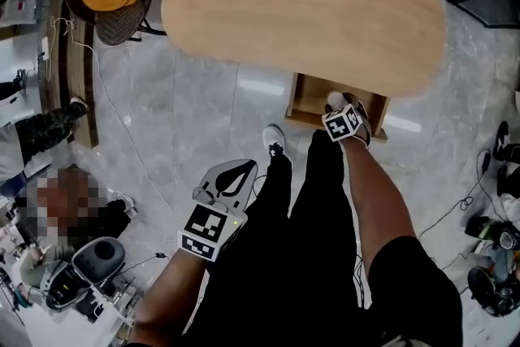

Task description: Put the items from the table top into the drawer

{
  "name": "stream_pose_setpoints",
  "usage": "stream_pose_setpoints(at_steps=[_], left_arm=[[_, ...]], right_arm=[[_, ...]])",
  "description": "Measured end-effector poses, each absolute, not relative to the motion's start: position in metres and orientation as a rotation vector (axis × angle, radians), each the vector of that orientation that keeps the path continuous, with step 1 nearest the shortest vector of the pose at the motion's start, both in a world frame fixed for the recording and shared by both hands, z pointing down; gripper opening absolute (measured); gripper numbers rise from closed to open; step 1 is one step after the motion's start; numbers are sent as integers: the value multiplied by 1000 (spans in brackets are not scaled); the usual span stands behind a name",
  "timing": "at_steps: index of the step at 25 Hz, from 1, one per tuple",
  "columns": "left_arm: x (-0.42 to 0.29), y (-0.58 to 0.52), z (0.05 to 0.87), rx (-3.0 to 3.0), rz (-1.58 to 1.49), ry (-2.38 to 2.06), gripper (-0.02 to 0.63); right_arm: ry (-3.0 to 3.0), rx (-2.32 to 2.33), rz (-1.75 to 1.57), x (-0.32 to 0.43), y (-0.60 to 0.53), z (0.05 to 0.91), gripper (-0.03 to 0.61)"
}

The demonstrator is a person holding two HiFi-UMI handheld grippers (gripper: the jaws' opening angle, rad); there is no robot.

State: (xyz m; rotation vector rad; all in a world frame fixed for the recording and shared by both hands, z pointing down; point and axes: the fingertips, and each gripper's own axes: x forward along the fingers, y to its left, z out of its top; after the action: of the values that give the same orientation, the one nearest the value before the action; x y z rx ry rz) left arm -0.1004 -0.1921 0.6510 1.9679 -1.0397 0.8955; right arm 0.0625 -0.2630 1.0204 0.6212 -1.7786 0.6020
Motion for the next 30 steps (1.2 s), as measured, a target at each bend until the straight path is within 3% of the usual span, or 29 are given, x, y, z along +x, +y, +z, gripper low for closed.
stream_pose_setpoints(at_steps=[9,16,23,30], left_arm=[[-120,-184,665,1930,886,-1053,2],[-119,-188,649,1987,837,-1050,2],[-118,-212,600,2100,742,-1034,2],[-101,-205,529,2305,651,-979,2]], right_arm=[[-1718,570,582,56,-256,1058,265],[-1672,567,626,65,-246,1026,270],[-1724,563,623,64,-220,925,270],[-2027,765,682,29,-211,741,266]])
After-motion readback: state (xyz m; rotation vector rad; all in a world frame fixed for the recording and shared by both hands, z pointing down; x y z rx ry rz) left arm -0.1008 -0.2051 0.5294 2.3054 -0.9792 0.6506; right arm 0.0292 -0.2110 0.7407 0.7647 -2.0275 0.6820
